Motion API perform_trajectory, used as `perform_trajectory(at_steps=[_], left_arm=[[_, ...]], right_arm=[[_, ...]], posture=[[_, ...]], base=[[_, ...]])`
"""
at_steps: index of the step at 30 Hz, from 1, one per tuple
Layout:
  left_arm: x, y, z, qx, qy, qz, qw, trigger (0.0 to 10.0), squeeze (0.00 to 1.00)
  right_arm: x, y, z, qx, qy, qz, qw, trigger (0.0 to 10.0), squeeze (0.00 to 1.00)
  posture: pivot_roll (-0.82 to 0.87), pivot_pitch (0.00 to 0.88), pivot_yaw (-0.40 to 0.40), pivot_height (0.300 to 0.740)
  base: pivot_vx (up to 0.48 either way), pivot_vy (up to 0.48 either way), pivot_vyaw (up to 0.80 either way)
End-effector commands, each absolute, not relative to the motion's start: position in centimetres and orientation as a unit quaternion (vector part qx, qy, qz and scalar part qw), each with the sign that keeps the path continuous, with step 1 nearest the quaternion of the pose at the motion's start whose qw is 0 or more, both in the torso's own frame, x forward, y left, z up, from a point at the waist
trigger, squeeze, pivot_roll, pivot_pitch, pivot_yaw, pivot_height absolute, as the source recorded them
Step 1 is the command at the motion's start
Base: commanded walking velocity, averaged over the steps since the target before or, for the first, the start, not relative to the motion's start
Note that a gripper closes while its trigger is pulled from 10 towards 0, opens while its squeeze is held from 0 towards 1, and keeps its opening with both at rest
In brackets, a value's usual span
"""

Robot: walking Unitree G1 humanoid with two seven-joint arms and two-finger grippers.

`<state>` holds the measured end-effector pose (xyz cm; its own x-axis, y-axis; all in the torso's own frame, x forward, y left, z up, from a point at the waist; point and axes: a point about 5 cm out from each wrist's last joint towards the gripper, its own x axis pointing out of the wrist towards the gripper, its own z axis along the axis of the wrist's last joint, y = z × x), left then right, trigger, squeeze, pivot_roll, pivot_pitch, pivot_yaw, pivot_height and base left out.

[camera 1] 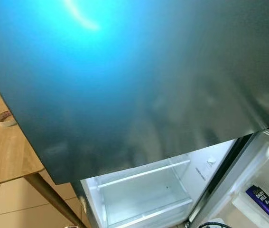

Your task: Restocking fridge

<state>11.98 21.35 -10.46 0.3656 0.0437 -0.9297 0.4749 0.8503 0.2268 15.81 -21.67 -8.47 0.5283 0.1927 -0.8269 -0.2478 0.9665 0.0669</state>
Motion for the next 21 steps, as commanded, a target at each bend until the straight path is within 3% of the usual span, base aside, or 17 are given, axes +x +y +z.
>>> perform_trajectory(at_steps=[1, 10, 21], left_arm=[[11.7, 20.9, -10.6, 0.237, 0.55, -0.14, 0.788, 10.0, 0.0], [10.9, 20.7, -10.9, 0.211, 0.567, -0.114, 0.788, 10.0, 0.0], [10.1, 20.4, -11.2, 0.202, 0.578, -0.105, 0.783, 10.0, 0.0]], right_arm=[[15.5, -21.6, -8.6, -0.029, 0.472, 0.126, 0.872, 10.0, 0.0], [14.3, -21.4, -9.3, -0.053, 0.507, 0.129, 0.851, 10.0, 0.0], [14.9, -20.8, -9.2, -0.052, 0.499, 0.141, 0.854, 10.0, 0.0]], posture=[[-0.08, 0.014, 0.01, 0.74], [-0.08, 0.006, 0.004, 0.74], [-0.08, 0.004, 0.001, 0.74]], base=[[0.0, 0.0, 0.0], [0.0, 0.0, 0.0], [0.0, 0.0, 0.0]])
